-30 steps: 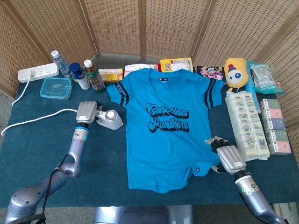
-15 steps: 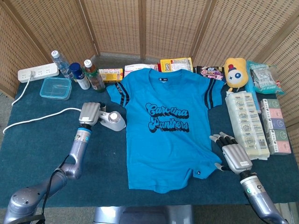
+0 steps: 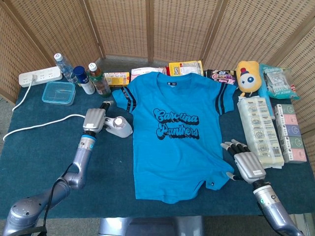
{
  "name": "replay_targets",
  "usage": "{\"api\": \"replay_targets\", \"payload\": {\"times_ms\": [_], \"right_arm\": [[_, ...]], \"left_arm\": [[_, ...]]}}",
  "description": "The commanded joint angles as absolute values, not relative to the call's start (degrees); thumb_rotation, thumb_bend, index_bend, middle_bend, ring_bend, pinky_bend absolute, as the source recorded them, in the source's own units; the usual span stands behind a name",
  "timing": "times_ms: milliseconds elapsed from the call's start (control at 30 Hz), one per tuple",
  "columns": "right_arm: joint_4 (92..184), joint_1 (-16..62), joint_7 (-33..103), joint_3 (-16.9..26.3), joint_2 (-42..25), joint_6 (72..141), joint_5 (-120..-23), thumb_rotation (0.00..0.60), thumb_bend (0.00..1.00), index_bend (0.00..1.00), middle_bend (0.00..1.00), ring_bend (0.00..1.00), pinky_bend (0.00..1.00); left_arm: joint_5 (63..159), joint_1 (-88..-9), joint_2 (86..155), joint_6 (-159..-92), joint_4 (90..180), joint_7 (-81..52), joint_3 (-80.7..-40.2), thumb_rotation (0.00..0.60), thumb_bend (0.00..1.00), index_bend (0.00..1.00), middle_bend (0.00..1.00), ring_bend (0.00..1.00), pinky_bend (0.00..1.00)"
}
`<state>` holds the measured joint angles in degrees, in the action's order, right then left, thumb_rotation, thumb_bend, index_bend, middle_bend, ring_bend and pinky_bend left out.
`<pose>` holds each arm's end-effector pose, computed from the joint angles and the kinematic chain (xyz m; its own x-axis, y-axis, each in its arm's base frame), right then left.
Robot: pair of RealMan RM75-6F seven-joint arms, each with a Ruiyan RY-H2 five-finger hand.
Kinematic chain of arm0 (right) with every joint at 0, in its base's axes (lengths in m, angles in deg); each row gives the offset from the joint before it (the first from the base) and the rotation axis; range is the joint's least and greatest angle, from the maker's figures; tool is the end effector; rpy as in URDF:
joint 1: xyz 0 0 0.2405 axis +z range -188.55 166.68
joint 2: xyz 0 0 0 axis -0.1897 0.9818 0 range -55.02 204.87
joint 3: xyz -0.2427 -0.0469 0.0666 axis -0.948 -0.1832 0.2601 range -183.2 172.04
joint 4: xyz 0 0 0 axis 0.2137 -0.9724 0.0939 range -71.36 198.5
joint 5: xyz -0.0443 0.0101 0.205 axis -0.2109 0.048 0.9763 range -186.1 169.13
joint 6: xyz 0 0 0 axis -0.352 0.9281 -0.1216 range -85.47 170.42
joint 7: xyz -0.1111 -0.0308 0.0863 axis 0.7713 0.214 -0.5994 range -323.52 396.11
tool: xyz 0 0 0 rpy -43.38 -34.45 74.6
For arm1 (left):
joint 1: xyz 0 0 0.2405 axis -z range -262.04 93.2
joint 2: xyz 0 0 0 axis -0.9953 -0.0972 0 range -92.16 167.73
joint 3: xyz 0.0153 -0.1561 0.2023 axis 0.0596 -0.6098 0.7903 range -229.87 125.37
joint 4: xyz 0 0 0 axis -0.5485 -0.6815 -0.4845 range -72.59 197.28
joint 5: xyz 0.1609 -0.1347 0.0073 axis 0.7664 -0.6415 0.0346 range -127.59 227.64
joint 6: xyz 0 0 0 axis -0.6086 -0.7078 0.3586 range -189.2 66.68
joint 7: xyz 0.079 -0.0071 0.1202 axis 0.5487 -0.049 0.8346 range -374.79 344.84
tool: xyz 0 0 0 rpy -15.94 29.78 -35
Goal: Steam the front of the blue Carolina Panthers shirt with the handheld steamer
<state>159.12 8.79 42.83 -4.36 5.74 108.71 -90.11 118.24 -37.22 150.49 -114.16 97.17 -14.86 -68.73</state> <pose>-0.2622 -0.2386 0.0806 0.4102 -0.2706 0.8709 -0.9071 -0.2197 0.3590 -0.1994 0.4222 -0.0529 0.3908 0.1035 0.9147 0.9154 -0.1478 -0.3744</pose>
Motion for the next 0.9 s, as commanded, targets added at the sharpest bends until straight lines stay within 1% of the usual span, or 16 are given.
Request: {"api": "replay_targets", "payload": {"times_ms": [33, 233, 433, 633, 833, 900], "right_arm": [[159.2, 8.8, 42.7, -4.2, 5.7, 108.7, -90.1, 0.600, 0.25, 0.13, 0.15, 0.09, 0.13], [159.0, 8.9, 42.5, -4.1, 5.6, 108.7, -90.1, 0.600, 0.25, 0.13, 0.15, 0.09, 0.13], [159.0, 8.8, 42.4, -4.1, 5.6, 108.8, -90.2, 0.600, 0.25, 0.13, 0.15, 0.09, 0.13], [159.4, 8.6, 42.5, -4.1, 6.0, 109.1, -90.2, 0.600, 0.25, 0.13, 0.16, 0.10, 0.13], [160.1, 8.4, 42.5, -4.1, 6.6, 109.3, -90.5, 0.600, 0.25, 0.14, 0.16, 0.11, 0.13], [160.6, 8.2, 42.3, -4.1, 7.0, 109.7, -90.6, 0.600, 0.25, 0.14, 0.16, 0.11, 0.13]], "left_arm": [[118.5, -37.4, 150.0, -114.7, 97.4, -14.9, -68.8, 0.600, 0.29, 0.05, 0.14, 0.06, 0.22], [119.4, -38.7, 148.2, -116.5, 100.1, -15.5, -68.3, 0.600, 0.29, 0.00, 0.12, 0.02, 0.21], [120.6, -39.9, 147.2, -118.1, 102.0, -15.8, -67.4, 0.600, 0.29, 0.00, 0.07, 0.00, 0.20], [123.1, -41.5, 145.8, -121.2, 104.7, -17.3, -65.8, 0.600, 0.29, 0.00, 0.06, 0.00, 0.20], [125.6, -44.1, 141.3, -125.1, 112.3, -17.6, -64.1, 0.600, 0.29, 0.00, 0.06, 0.00, 0.19], [126.5, -45.8, 138.3, -127.0, 117.1, -16.9, -63.2, 0.600, 0.29, 0.00, 0.06, 0.00, 0.19]]}}
